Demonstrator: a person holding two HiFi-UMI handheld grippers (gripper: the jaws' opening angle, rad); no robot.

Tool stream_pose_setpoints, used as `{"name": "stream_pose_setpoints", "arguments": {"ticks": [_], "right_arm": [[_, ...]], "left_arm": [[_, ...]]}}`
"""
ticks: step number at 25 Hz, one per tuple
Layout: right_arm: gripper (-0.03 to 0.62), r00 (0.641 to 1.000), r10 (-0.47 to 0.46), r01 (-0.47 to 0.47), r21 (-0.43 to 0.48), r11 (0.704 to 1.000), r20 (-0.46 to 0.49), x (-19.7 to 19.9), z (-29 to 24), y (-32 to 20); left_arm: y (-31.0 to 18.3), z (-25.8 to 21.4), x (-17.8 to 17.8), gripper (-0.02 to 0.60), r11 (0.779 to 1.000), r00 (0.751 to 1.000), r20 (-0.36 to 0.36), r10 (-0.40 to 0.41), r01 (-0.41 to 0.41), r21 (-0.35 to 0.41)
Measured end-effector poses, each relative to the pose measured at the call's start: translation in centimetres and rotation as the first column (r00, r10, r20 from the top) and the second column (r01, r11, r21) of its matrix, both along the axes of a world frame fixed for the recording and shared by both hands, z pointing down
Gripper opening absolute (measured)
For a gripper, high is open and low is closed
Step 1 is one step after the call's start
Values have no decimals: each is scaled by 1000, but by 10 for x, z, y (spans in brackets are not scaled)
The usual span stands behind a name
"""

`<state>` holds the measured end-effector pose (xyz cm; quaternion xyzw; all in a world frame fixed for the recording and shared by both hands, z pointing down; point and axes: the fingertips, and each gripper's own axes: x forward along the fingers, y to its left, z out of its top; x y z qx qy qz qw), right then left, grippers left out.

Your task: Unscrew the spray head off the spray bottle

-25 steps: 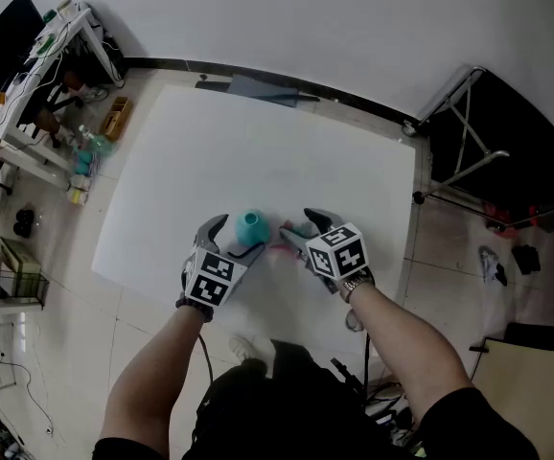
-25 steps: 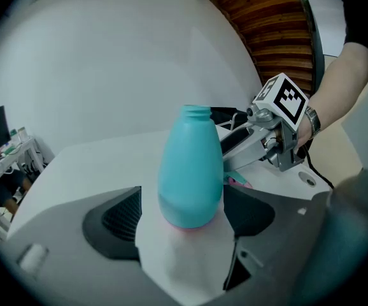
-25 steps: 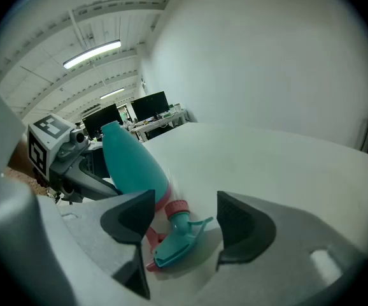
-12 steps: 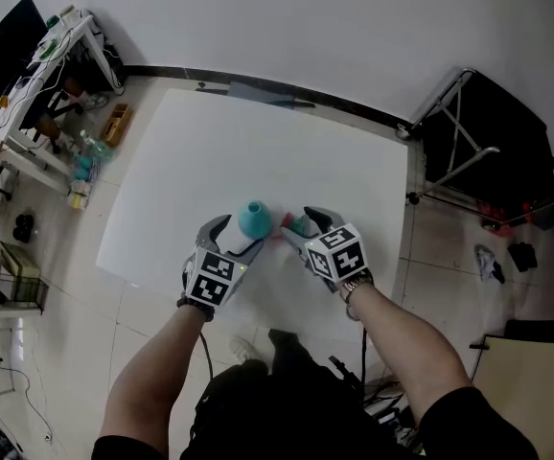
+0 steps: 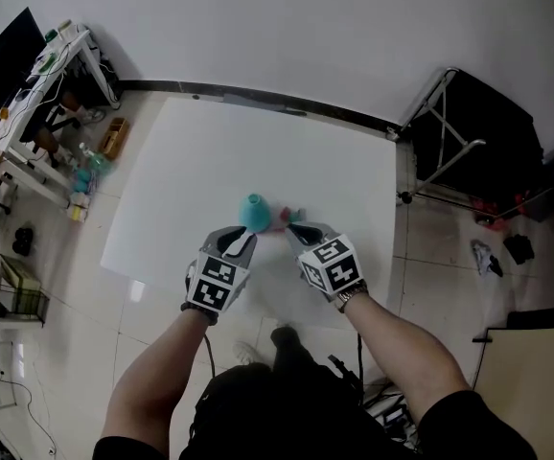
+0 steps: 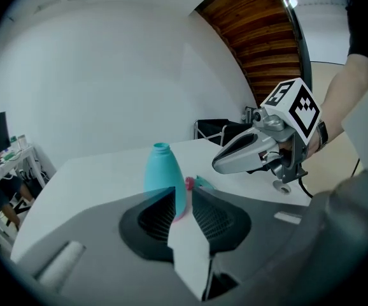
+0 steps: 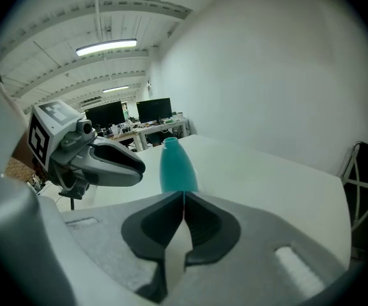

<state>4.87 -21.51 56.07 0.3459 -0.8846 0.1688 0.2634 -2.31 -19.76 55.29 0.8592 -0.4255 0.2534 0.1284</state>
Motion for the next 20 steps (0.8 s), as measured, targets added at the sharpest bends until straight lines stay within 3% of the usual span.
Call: {"name": "stream_pose_setpoints", "arguments": {"ticks": [3,20], "right_arm": [[-6,1000,11,-11,26,1000,-13,-4,-7,8],[-8,999,52,-50,108,993,-14,-20,-48,56]], "left_arm": [[7,-7,3,15,1000,1000,-13,12,-11,14],[46,-45,17,14,996,997,-38,72,-70,63]]}}
